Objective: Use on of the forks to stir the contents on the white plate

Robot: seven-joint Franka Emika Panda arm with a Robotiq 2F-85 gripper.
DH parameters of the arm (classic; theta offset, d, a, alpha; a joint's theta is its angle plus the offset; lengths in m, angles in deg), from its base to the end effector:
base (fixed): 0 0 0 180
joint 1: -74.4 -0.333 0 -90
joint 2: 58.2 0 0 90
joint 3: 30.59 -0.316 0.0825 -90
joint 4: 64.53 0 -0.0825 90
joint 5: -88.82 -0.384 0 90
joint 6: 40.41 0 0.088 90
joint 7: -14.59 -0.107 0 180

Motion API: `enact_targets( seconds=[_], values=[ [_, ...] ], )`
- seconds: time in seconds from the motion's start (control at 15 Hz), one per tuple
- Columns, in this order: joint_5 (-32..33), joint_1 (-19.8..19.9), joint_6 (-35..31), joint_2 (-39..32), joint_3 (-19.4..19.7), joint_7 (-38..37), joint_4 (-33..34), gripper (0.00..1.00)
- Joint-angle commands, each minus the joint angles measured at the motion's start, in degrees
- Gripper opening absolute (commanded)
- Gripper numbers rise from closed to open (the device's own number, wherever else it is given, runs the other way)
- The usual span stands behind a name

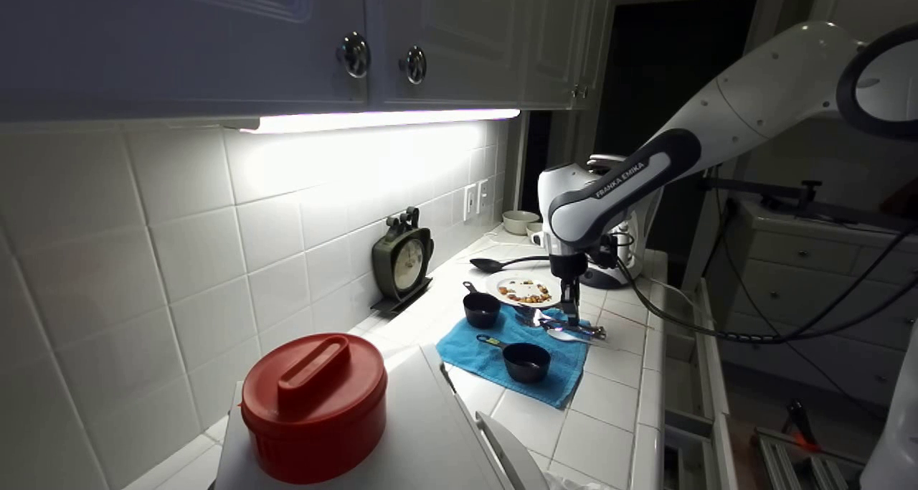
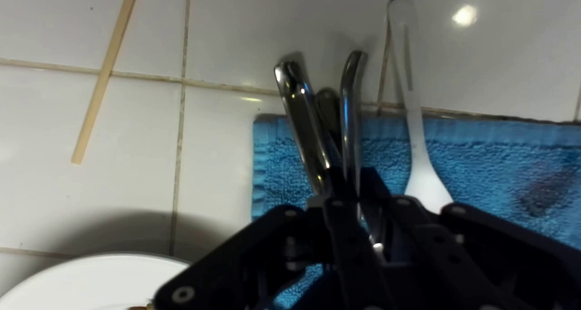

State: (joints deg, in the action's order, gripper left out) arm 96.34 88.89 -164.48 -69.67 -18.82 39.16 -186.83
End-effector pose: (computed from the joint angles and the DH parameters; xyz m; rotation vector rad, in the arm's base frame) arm 0.4888 -0.2459 0.3026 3.0654 0.0825 -0.3259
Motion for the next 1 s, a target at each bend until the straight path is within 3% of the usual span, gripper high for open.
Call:
enact_targets(
  seconds=[0.0,0.13,0.2,0.33,0.4,0.53,0.93],
  values=[
    [1.4,0.3,-1.9,-1.1,0.0,0.3,0.0,0.35],
    [1.6,0.4,-3.3,-1.1,0.0,0.3,-0.6,0.41],
    [1.6,0.5,-3.9,-1.2,0.0,0.4,-0.7,0.37],
    [1.5,0.5,-4.4,-1.3,0.0,0.4,-0.7,0.27],
    [1.5,0.5,-4.5,-1.3,0.0,0.4,-0.6,0.14],
    [1.6,0.5,-4.8,-1.2,0.0,0.5,-0.6,0.05],
    [1.6,0.5,-4.6,-1.1,-0.1,0.6,-0.4,0.08]
  ],
)
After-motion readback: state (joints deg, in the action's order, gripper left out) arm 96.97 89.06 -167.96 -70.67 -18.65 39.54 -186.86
